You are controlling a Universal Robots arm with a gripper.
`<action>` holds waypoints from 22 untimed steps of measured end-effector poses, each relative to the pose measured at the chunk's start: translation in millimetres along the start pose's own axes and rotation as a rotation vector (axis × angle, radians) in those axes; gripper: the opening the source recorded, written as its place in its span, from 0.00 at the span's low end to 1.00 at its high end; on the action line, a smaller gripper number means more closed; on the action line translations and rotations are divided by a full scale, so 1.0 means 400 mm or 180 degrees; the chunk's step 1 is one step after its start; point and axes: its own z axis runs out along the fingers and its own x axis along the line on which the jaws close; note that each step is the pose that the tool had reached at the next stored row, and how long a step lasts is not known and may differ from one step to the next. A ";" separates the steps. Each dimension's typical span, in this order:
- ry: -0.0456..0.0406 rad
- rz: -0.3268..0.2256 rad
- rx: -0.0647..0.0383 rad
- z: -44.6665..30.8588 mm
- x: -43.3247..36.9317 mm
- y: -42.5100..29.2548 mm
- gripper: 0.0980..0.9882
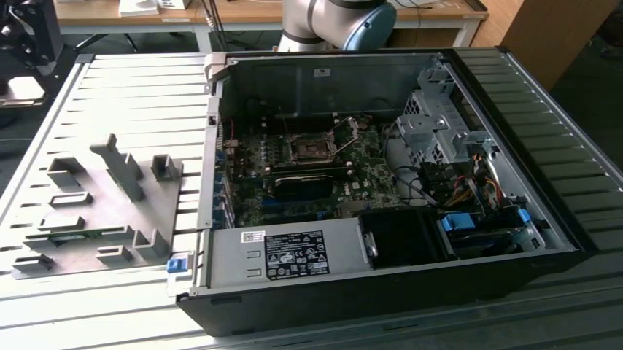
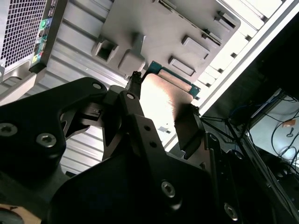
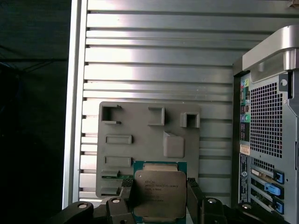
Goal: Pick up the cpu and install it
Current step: 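Pick up the cpu and move it towards the insertion slot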
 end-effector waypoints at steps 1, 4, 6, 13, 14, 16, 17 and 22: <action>0.0000 0.0000 0.0000 0.000 -0.002 0.000 0.50; 0.0000 0.0000 0.0000 0.000 -0.012 0.000 0.50; 0.0000 0.0000 0.0000 0.000 -0.021 0.000 0.50; 0.0000 0.0000 0.0000 0.001 -0.052 0.001 0.50; 0.0000 0.0000 0.0000 0.001 -0.056 0.001 0.50; 0.0000 0.0000 0.0000 0.001 -0.064 0.002 0.50; 0.0000 0.0000 0.0000 0.001 -0.067 0.002 0.50; 0.0000 0.0000 0.0001 0.003 -0.083 0.004 0.50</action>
